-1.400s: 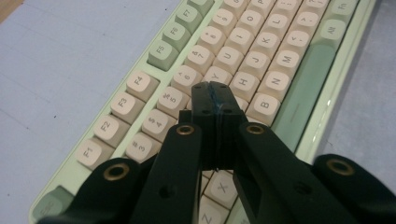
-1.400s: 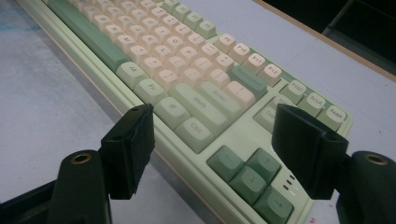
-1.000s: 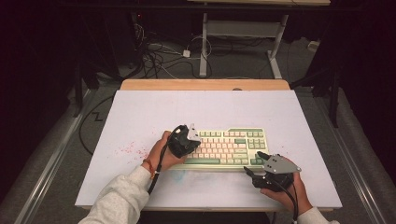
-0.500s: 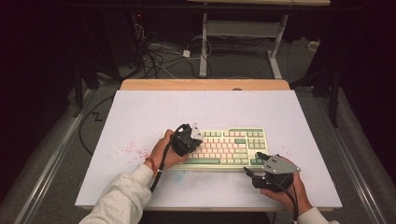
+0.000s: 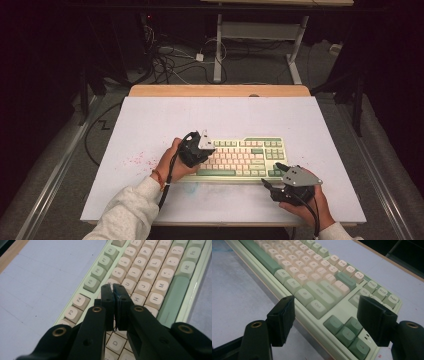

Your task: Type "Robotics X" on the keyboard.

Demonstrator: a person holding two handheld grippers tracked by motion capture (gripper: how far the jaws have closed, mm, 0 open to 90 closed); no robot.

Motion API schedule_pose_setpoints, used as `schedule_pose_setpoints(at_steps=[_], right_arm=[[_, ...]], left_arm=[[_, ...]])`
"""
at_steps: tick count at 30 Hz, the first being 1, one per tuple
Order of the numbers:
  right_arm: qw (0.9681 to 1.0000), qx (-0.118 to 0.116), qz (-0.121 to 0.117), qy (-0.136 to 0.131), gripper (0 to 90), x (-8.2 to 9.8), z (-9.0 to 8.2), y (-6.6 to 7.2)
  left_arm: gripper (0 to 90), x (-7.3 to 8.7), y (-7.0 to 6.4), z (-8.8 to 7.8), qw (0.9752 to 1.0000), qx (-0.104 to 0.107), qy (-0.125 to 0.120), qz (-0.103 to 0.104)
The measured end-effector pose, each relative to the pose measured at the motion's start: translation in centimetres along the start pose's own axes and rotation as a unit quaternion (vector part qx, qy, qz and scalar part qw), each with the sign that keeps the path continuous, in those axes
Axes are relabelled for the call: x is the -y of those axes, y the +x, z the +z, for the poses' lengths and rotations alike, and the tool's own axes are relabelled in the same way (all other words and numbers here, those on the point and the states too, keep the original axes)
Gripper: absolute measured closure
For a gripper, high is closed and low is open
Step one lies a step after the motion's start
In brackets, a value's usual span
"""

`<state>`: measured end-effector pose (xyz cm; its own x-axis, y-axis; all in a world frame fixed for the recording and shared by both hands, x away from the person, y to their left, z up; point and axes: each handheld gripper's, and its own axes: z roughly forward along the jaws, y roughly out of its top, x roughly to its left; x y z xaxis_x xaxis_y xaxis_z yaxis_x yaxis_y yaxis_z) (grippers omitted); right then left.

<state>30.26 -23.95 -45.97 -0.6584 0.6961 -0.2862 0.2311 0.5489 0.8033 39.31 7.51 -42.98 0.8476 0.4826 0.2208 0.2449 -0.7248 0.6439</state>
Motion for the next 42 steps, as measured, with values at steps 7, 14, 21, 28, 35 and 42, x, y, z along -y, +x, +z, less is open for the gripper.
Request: schedule_pose_setpoints(at_steps=[7, 14, 21, 28, 35, 42], right_arm=[[1.0, 0.001, 0.001, 0.002, 31.4, 0.0, 0.0, 0.0], [1.0, 0.001, 0.0, 0.003, 31.4, 0.0, 0.0, -0.1], [1.0, 0.003, -0.001, 0.004, 31.4, 0.0, -0.1, -0.2], [1.0, 0.003, -0.001, 0.002, 31.5, 0.0, -0.2, -0.2], [1.0, 0.005, -0.001, 0.002, 31.6, 0.0, -0.2, -0.3], [1.0, 0.006, 0.001, 0.004, 31.6, 0.1, -0.2, -0.3]], left_arm=[[82.7, 0.3, 0.0, -0.7, 0.9999, -0.004, -0.01, 0.001], [77.0, 0.9, -0.1, -1.4, 0.9996, -0.02, -0.02, 0.003], [71.1, 1.7, -0.1, -2.1, 0.9992, -0.027, -0.029, 0.007], [56.0, 2.5, -0.4, -2.7, 0.9986, -0.039, -0.034, 0.012], [34.1, 3.4, -0.7, -3.4, 0.9969, -0.063, -0.048, 0.005], [24.3, 4.5, -1.0, -3.8, 0.9957, -0.078, -0.051, 0.0]])
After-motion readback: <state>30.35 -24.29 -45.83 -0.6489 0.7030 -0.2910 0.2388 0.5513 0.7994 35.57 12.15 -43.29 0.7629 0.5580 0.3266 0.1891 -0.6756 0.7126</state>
